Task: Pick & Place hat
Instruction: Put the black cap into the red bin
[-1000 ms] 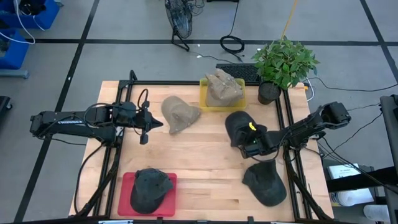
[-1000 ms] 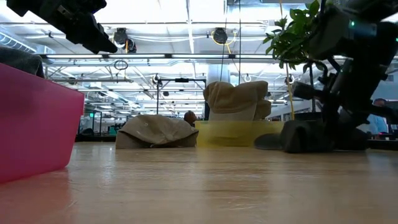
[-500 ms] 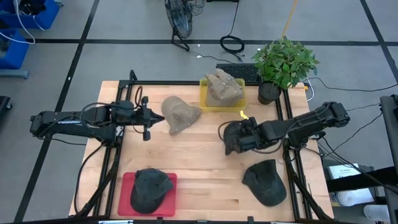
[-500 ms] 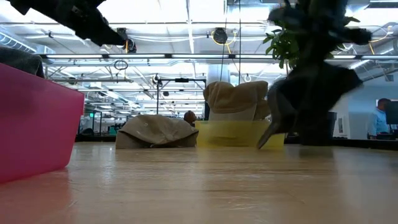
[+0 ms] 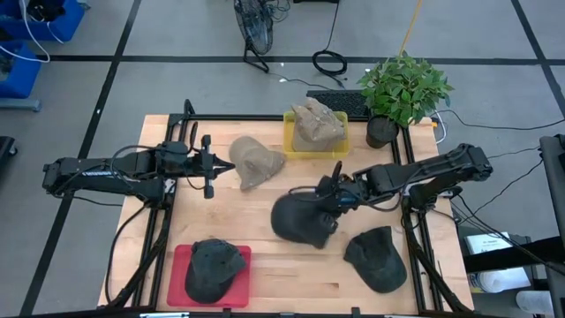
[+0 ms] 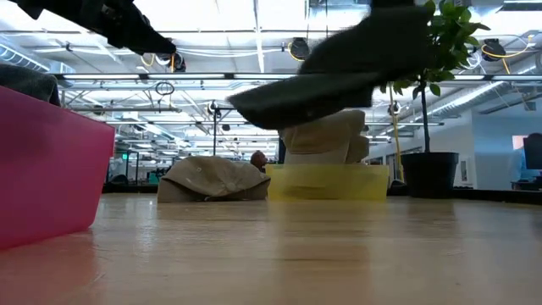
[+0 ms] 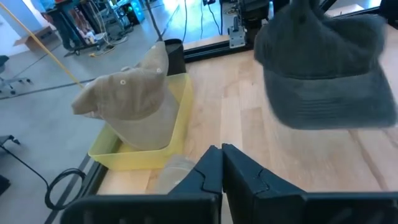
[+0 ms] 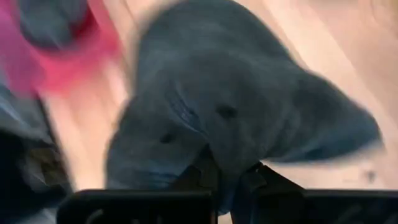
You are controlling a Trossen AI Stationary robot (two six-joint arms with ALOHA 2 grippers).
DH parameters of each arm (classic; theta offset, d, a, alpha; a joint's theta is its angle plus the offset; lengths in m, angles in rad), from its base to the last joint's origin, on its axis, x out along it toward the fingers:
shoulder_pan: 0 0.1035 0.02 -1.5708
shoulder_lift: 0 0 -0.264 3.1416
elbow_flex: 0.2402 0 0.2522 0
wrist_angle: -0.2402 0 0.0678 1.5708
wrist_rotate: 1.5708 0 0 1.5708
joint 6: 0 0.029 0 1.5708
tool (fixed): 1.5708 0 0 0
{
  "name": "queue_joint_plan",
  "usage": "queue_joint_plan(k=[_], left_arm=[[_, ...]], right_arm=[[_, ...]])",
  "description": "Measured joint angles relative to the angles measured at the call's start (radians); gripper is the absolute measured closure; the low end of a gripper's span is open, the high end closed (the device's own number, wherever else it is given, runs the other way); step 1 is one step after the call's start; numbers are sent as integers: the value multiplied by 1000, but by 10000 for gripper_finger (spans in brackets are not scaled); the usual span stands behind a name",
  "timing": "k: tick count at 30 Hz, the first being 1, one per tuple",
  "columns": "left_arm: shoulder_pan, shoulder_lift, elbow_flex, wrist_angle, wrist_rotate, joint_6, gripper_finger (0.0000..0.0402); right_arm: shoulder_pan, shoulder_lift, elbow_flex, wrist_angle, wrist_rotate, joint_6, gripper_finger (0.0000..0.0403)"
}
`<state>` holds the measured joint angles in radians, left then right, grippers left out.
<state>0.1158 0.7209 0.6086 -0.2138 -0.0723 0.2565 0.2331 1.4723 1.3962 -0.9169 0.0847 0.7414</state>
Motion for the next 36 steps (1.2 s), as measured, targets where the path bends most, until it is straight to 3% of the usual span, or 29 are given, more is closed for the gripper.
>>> queue_joint_plan(k=[4, 11, 16, 20, 26, 36], left_arm=[[0, 0, 0, 0, 0, 1, 396], [0, 0, 0, 1, 0, -4, 384], [0, 0, 0, 1, 0, -8, 397], [0, 0, 0, 2, -8, -14, 386], [0, 0, 0, 2, -19, -22, 397], [0, 0, 0, 2, -19, -23, 392]], right_arm=[[-25, 0, -76, -80, 28, -92, 400], [-81, 1, -242, 16, 42, -142, 400], [-86, 0, -252, 124, 44, -210, 400], [-111, 0, -252, 140, 19, -190, 389], [-166, 0, -252, 143, -5, -30, 338], [-201, 0, -251, 71, -35, 98, 214]])
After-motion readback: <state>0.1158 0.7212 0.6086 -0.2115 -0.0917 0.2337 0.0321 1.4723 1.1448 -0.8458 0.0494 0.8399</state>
